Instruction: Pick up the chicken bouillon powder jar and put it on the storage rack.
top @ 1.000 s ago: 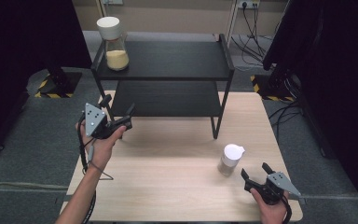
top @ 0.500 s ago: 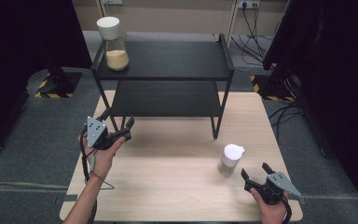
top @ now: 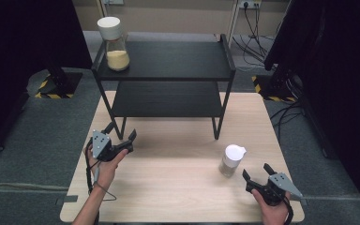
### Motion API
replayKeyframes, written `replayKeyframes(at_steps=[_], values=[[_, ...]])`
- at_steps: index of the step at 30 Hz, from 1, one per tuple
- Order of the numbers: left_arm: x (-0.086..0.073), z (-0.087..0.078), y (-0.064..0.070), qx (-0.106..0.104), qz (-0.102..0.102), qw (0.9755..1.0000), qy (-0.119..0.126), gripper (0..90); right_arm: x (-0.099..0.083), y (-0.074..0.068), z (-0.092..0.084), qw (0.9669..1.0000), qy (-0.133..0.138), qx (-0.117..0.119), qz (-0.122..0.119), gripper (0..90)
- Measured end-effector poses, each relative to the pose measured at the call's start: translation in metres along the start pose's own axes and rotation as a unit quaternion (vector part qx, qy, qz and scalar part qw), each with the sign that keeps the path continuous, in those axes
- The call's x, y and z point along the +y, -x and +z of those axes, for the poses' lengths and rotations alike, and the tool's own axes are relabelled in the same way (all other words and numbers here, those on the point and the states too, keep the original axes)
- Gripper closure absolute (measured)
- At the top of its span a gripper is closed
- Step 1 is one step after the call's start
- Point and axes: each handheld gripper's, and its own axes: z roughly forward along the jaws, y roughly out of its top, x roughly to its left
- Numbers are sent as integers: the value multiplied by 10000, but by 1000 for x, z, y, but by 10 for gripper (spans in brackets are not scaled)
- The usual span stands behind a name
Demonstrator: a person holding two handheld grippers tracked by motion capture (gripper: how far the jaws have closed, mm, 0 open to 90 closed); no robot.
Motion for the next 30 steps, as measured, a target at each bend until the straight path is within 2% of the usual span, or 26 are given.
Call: replayKeyframes(at_steps=[6,17,20,26,30], values=[[-15,-5,-1,-60,-32,9998,-173,113,0,0,0,10000,2,-1,11,92],[-42,-9,-2,-85,-229,9984,-500,111,0,0,0,10000,-4,1,2,92],[-47,-9,0,-69,-131,9984,-548,110,0,0,0,10000,8,5,7,92],[-53,-10,-3,-60,-235,9978,-617,108,0,1,0,10000,3,20,-6,92],[-52,-10,-2,-44,-213,9978,-619,108,0,0,0,10000,1,15,-21,92]])
